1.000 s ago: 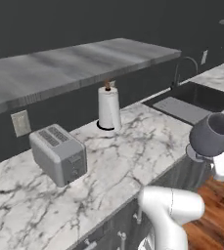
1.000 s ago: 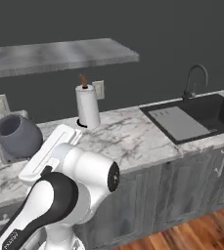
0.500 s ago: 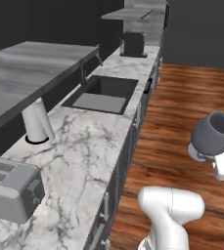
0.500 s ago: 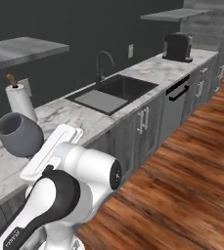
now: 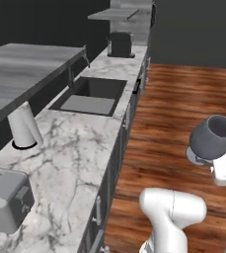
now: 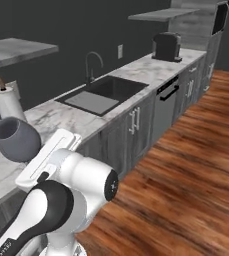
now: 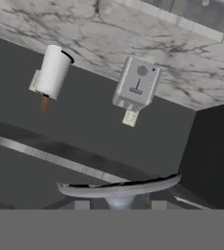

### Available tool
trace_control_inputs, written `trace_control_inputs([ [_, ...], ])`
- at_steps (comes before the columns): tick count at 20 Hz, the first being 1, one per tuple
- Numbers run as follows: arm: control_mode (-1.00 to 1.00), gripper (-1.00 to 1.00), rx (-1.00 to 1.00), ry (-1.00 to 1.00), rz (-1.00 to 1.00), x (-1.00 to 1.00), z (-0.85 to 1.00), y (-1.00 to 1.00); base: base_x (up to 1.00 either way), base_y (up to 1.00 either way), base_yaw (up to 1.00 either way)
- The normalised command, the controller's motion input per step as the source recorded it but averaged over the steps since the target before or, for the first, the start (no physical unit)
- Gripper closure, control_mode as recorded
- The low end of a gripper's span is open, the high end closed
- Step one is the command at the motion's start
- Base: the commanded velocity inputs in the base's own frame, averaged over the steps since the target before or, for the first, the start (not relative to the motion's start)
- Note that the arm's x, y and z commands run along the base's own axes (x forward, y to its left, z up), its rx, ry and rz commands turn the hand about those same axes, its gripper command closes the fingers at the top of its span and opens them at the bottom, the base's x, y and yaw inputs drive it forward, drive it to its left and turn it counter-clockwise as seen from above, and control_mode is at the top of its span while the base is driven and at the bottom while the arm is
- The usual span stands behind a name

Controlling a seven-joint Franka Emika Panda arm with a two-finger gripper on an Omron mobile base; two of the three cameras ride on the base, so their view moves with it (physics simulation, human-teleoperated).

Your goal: Retrieve the wine glasses from the counter and place one next to each plate.

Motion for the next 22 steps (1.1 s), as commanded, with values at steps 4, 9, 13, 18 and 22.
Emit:
trace_control_inputs([
  [4, 1.0, 1.0, 0.0, 0.0, 0.0, 0.0, 0.0, 0.0, 0.33, 0.15, -0.86],
  [9, 1.0, 1.0, 0.0, 0.0, 0.0, 0.0, 0.0, 0.0, 1.0, 0.99, -0.3],
  [13, 1.0, 1.0, 0.0, 0.0, 0.0, 0.0, 0.0, 0.0, 1.0, 1.0, -0.01],
  [18, 1.0, 1.0, 0.0, 0.0, 0.0, 0.0, 0.0, 0.0, 0.89, 0.16, -0.26],
  [22, 1.0, 1.0, 0.0, 0.0, 0.0, 0.0, 0.0, 0.0, 0.35, -0.12, -0.76],
])
